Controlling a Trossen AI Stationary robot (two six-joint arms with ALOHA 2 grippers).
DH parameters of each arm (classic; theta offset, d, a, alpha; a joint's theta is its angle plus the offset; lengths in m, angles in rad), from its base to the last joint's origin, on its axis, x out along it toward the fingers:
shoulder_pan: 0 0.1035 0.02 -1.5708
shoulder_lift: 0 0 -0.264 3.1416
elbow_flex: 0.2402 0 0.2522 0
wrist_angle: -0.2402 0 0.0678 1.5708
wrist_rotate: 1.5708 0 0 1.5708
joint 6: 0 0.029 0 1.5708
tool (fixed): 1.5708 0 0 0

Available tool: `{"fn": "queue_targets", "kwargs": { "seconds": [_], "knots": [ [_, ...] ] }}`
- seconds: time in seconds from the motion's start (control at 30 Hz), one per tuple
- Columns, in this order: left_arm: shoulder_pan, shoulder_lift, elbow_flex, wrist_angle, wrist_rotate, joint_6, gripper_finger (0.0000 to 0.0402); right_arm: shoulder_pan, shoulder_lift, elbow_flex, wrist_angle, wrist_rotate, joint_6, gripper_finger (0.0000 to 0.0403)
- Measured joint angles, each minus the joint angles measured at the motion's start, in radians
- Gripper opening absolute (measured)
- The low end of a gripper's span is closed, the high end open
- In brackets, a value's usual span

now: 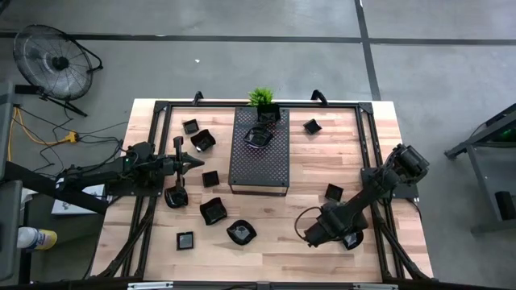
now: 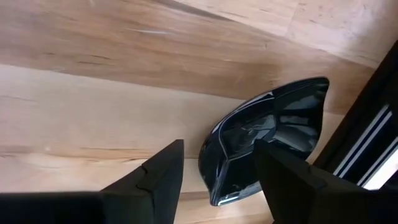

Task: Pick & Place Mini shaped plates
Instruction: Stack the leaf shaped plate on top of the leaf shaped plate on the shelf

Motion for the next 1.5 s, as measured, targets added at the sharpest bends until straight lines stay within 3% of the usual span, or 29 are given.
{"fn": "queue_targets", "kwargs": {
  "seconds": [0.3,0.73,1.13,1.5],
  "knots": [
    [0.000,0.000,0.000,0.000,0.000,0.000,0.0001,0.013,0.052,0.000,0.060,-0.053,-0.009,0.0182],
    [0.000,0.000,0.000,0.000,0.000,0.000,0.0001,0.021,0.057,0.000,0.063,-0.037,-0.003,0.0179],
    [0.000,0.000,0.000,0.000,0.000,0.000,0.0001,0.021,0.057,0.000,0.063,-0.045,-0.013,0.0117],
    [0.000,0.000,0.000,0.000,0.000,0.000,0.0001,0.021,0.057,0.000,0.063,-0.045,-0.038,0.0086]
  ]
}}
